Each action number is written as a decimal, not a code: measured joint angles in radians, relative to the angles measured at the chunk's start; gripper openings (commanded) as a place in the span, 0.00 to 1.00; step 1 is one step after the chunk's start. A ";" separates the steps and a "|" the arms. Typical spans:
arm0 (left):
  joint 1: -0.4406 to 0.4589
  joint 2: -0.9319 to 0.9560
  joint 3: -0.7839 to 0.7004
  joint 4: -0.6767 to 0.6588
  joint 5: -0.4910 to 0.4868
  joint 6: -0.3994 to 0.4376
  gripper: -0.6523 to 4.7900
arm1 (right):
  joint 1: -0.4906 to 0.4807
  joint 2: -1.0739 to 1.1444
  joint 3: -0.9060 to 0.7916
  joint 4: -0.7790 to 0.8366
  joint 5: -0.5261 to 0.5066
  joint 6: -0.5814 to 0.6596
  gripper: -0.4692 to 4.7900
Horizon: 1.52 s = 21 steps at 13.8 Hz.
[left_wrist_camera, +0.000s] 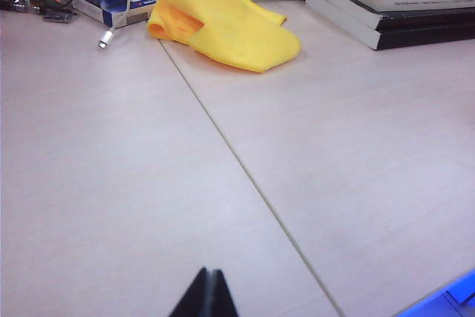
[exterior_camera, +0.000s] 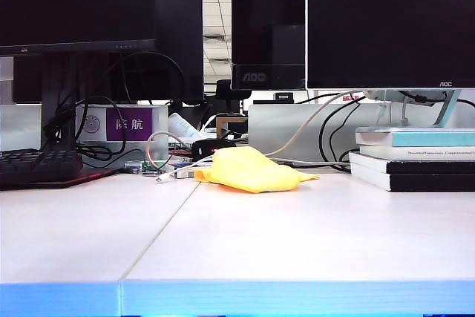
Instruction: Wipe the table from back to front using the rag.
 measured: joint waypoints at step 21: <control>0.000 0.000 0.000 0.000 0.000 0.000 0.11 | -0.443 -0.975 -1.786 0.667 0.190 0.185 0.08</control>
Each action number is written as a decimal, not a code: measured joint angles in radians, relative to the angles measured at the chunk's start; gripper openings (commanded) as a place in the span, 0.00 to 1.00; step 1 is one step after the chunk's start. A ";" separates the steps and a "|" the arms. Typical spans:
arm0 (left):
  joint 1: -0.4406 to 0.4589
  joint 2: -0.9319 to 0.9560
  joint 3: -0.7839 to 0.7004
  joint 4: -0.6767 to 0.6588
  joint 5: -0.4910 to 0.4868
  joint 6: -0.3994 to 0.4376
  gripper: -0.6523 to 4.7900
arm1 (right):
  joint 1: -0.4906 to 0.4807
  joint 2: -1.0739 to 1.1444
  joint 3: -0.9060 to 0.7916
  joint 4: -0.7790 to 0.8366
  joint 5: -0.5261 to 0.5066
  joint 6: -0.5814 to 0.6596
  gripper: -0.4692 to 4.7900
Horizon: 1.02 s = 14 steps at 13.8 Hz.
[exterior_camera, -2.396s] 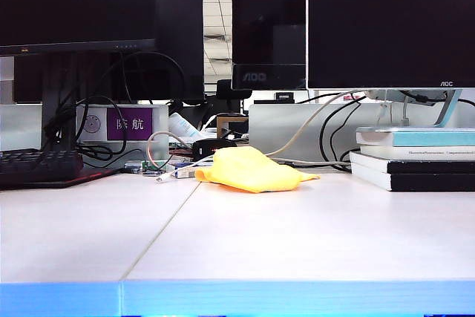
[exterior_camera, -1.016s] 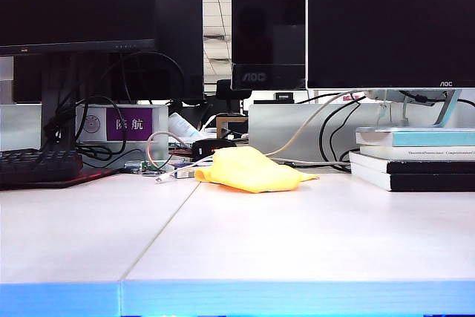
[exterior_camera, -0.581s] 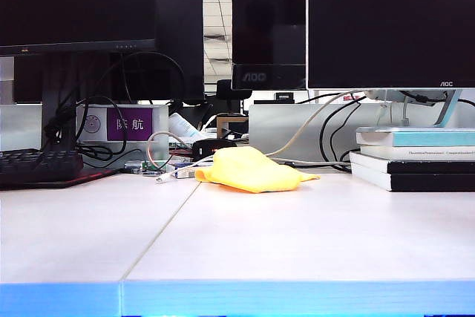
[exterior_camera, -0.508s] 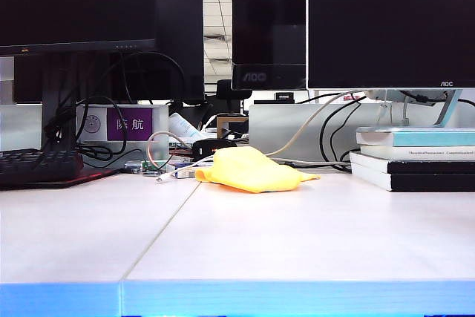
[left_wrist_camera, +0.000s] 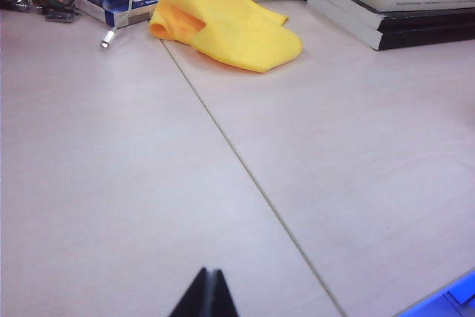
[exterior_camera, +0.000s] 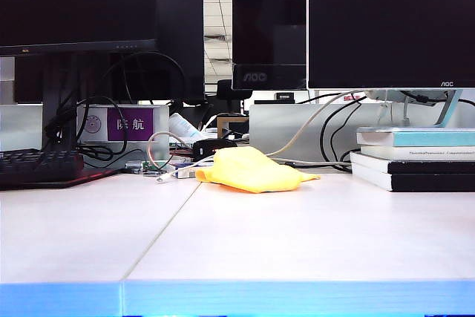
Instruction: Wipe the table from back to front using the rag.
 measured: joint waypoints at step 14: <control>0.746 -0.067 -0.089 0.123 0.044 -0.003 0.11 | 0.000 -0.008 0.000 -0.002 0.000 0.000 0.08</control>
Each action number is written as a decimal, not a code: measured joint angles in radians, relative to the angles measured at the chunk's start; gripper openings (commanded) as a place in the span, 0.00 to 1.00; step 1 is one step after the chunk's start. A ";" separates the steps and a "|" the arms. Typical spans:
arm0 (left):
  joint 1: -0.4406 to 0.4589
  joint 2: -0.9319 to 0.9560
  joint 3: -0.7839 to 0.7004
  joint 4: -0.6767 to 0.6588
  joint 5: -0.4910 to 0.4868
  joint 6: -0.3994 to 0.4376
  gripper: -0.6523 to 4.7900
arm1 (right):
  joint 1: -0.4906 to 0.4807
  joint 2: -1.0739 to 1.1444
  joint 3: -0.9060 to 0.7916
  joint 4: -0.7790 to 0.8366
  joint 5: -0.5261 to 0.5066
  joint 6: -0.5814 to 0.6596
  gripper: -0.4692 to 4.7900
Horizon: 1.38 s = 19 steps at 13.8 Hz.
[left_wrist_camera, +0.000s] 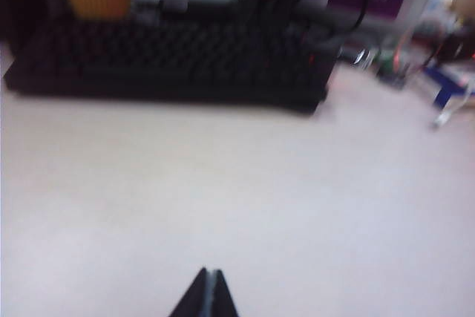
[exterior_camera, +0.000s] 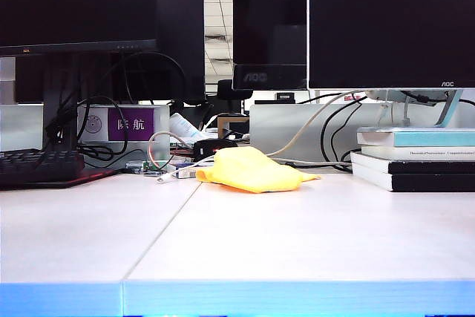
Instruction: Wipe the table from back to front using the rag.
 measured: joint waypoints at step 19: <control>-0.001 0.000 -0.005 -0.029 0.181 0.097 0.11 | 0.000 0.000 0.000 0.000 0.000 0.000 0.08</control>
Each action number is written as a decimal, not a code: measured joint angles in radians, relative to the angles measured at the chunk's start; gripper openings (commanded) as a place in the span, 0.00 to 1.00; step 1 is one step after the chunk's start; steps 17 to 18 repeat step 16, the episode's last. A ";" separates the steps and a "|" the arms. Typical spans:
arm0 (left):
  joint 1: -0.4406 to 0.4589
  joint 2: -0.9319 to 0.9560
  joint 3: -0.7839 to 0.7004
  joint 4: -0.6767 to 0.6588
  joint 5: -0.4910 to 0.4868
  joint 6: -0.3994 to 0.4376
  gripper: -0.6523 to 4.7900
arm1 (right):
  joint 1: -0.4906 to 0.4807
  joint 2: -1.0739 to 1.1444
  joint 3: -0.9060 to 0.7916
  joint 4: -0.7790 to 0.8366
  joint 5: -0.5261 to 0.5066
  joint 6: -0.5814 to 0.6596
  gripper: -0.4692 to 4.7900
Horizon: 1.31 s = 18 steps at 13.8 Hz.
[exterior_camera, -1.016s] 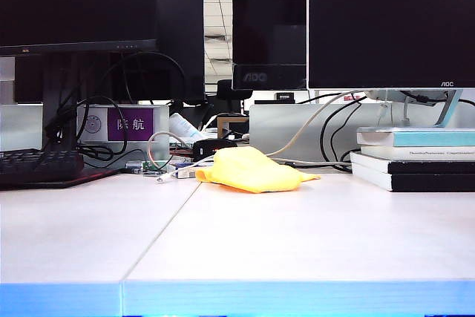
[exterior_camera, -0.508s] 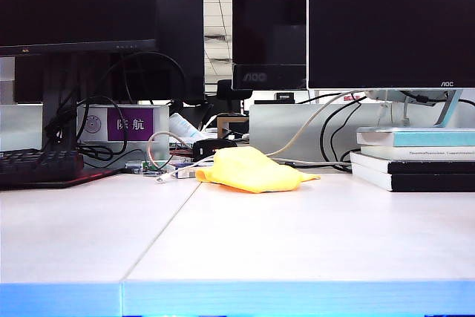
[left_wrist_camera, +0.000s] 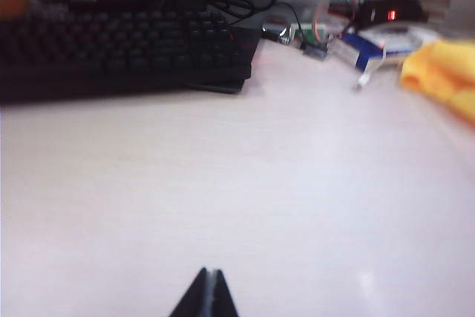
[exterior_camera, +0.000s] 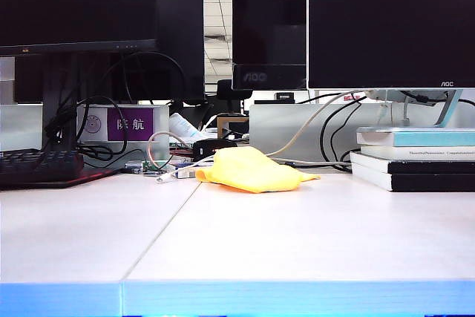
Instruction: Wipe the table from back to front using the rag.
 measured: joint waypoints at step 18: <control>0.000 0.000 0.000 0.000 0.011 0.110 0.11 | 0.000 0.000 0.000 0.000 0.000 0.000 0.08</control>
